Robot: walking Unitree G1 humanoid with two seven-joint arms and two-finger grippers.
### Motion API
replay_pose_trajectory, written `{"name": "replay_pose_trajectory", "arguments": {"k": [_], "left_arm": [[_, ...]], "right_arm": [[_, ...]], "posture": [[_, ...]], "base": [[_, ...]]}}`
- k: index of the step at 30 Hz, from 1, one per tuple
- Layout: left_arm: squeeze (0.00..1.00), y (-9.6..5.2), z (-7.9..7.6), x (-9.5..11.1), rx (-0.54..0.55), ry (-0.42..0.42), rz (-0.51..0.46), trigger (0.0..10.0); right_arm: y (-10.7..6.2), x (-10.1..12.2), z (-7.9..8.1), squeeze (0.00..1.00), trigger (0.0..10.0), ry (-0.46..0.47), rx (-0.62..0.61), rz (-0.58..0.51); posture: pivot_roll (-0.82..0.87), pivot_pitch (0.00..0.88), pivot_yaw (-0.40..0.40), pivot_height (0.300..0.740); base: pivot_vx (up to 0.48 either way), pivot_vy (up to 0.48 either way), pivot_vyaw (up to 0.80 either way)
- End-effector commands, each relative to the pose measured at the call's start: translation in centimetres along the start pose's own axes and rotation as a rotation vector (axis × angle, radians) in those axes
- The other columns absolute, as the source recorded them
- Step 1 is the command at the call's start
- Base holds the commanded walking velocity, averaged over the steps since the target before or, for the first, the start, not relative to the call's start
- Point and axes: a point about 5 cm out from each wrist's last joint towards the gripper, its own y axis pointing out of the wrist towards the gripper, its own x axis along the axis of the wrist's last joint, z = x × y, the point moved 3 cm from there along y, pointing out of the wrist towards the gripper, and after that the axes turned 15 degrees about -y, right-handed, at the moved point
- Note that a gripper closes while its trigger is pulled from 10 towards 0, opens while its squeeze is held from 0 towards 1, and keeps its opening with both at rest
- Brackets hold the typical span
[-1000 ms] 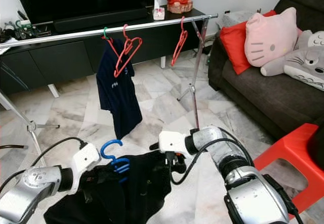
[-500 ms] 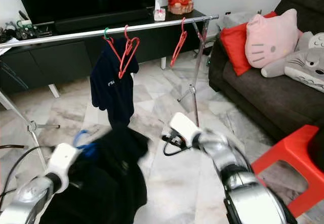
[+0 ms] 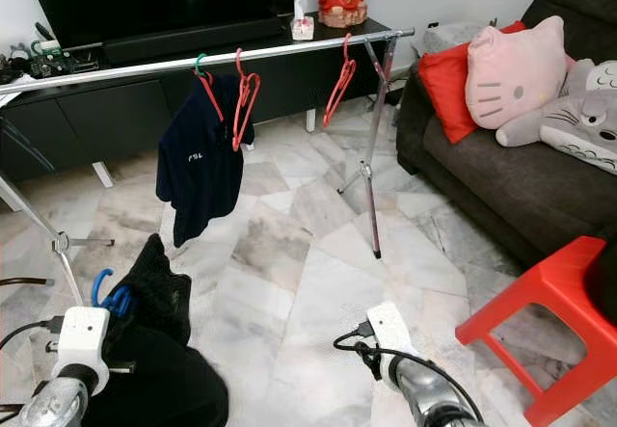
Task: Hang hanger
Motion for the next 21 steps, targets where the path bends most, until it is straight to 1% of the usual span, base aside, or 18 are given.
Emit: {"name": "replay_pose_trajectory", "arguments": {"k": [1,2,3,4,10,14,17,21], "left_arm": [[0.0,-0.6,0.2,0.2,0.024,-0.011,-0.048,10.0],[0.0,-0.9,0.1,-0.1,0.029,-0.021,-0.051,10.0],[0.0,-0.9,0.1,-0.1,0.029,-0.021,-0.051,10.0],[0.0,-1.5,0.0,-0.5,0.05,-0.029,-0.064,10.0],[0.0,-2.1,0.6,-1.4,0.1,-0.046,-0.045,10.0],[0.0,-2.2,0.8,-1.6,0.112,-0.055,-0.041,10.0],[0.0,-2.6,1.4,-1.4,0.134,-0.09,-0.064,10.0],[0.0,-2.3,1.9,-0.9,0.16,-0.101,-0.085,10.0]], "right_arm": [[-0.2,-1.8,0.6,0.0,10.0,0.062,-0.018,0.065],[-0.3,-2.5,1.1,0.0,10.0,0.056,-0.012,0.089],[-0.3,-2.5,1.1,0.0,10.0,0.056,-0.012,0.089],[-0.4,-3.4,1.7,0.0,10.0,0.06,0.0,0.122],[-0.5,-3.7,2.3,0.0,10.0,0.055,0.028,0.126],[-0.4,-3.6,2.4,0.0,10.0,0.048,0.037,0.123],[-0.8,-4.6,1.8,0.0,10.0,0.041,0.027,0.147],[-1.0,-5.5,1.8,0.0,10.0,0.05,0.018,0.171]], "posture": [[-0.07,0.0,0.033,0.74],[-0.07,0.0,0.032,0.74],[-0.07,0.0,0.032,0.74],[-0.06,0.0,0.03,0.74],[-0.06,0.0,0.023,0.74],[-0.06,0.0,0.023,0.74],[-0.06,0.0,0.025,0.74],[-0.06,0.0,0.028,0.74]], "base": [[0.0,0.0,0.0],[0.0,0.0,0.0],[0.0,0.0,0.0],[0.0,0.0,0.0],[0.0,0.0,0.0],[0.0,0.0,0.0],[0.0,0.0,0.0],[0.263,0.0,0.0]]}}
